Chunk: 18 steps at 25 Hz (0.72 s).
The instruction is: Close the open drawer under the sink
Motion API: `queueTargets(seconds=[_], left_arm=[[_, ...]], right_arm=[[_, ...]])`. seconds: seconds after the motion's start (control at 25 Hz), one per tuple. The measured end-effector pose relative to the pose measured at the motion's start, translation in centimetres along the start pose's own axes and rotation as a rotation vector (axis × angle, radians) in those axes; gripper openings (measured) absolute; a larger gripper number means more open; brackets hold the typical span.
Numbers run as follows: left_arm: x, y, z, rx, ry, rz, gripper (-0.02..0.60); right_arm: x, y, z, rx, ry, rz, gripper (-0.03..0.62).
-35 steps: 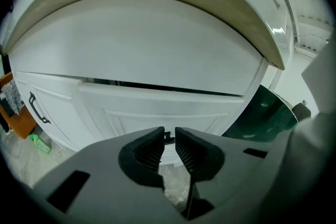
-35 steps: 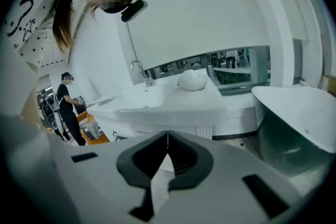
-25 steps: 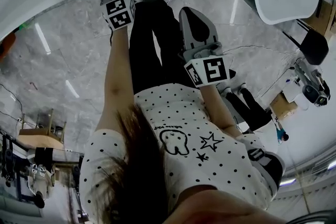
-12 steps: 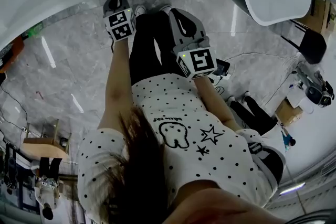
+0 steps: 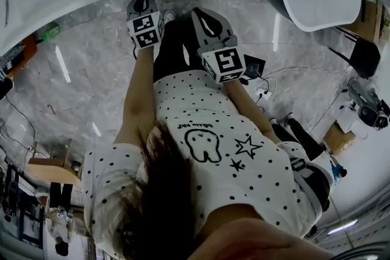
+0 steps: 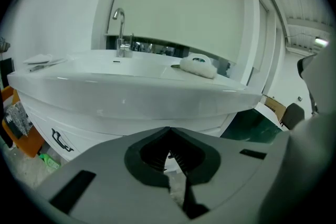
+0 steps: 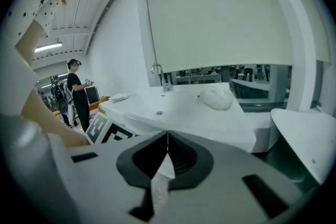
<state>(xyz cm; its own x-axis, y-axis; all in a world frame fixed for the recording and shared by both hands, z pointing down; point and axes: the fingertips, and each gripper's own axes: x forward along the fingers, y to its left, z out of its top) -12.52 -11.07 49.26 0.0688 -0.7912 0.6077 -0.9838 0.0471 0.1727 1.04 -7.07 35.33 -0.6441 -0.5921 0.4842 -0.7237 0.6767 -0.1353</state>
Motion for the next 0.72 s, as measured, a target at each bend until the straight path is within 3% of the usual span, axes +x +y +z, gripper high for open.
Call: queueTargets(seconds=[0.28,0.72], left_arm=[[-1.8,-1.0,1.1,-0.023,-0.024,-0.023,0.005],[-4.6,-1.0,6.8,-0.011,-0.144,-0.048,0.003]], right_arm=[[-0.1,0.1,-0.3,-0.019,0.016,0.003,0.015],[-0.4,-0.3,1.5,-0.058,-0.014,0.002,0.015]])
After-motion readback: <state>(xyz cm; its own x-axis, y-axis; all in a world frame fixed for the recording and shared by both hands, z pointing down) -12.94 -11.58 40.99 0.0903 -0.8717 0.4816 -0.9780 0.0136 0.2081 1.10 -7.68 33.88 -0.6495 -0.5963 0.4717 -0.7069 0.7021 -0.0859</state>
